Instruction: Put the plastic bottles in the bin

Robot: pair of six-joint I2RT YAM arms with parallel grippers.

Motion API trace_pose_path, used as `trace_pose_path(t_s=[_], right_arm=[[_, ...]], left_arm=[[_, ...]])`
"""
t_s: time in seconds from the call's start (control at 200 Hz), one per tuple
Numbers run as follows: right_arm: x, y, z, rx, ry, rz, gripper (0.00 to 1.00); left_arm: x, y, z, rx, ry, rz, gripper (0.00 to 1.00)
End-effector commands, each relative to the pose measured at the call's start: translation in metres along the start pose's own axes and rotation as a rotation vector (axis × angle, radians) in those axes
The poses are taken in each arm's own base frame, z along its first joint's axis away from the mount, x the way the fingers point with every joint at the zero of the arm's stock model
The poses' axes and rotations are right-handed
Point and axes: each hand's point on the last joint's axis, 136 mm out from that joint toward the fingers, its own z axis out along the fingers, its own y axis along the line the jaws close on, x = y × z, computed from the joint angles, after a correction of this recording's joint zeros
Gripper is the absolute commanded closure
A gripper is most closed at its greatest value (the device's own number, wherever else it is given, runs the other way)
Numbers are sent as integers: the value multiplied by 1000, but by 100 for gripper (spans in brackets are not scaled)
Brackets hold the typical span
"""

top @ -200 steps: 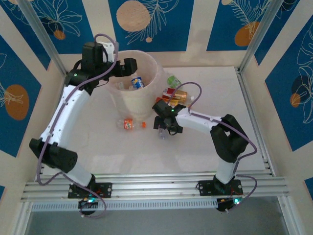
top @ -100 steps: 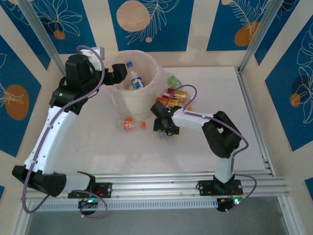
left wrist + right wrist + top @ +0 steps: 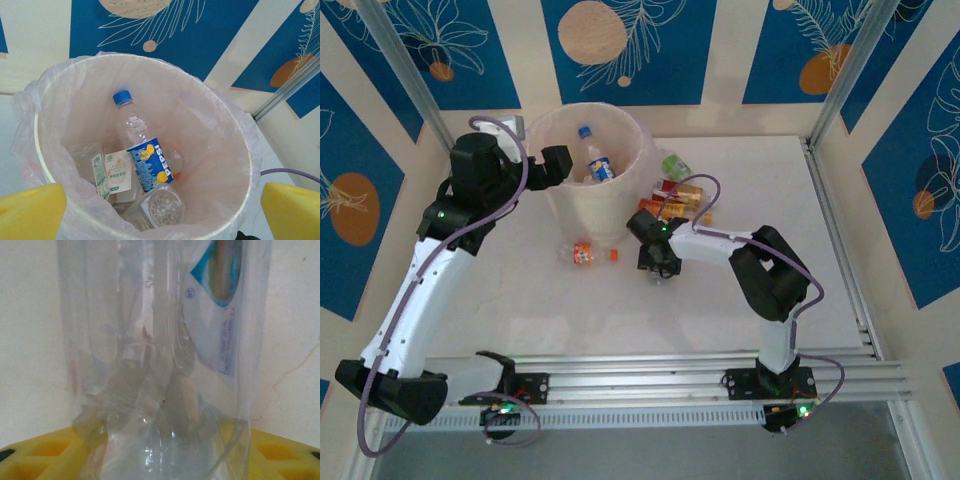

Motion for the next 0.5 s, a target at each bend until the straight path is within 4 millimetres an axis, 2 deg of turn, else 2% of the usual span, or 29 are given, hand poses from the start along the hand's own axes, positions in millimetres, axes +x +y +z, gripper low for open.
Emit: trace_pose_path(t_s=[0.0,0.225,0.34,0.495], right_arm=[[9,-6,1,44,7,-15,43],[6,-1,-22,29,-64,-63,51],[-1,1,-48,6,-150,-93,53],[-10,-5,-89,-23,-263,-104,54]], left_arm=[[-14,1,-9,-4,-63,-15,0],[-11,2,-6,0,-58,-18,0],[-9,1,-4,2,-50,-19,0],[-8,-4,-3,34,-41,-20,0]])
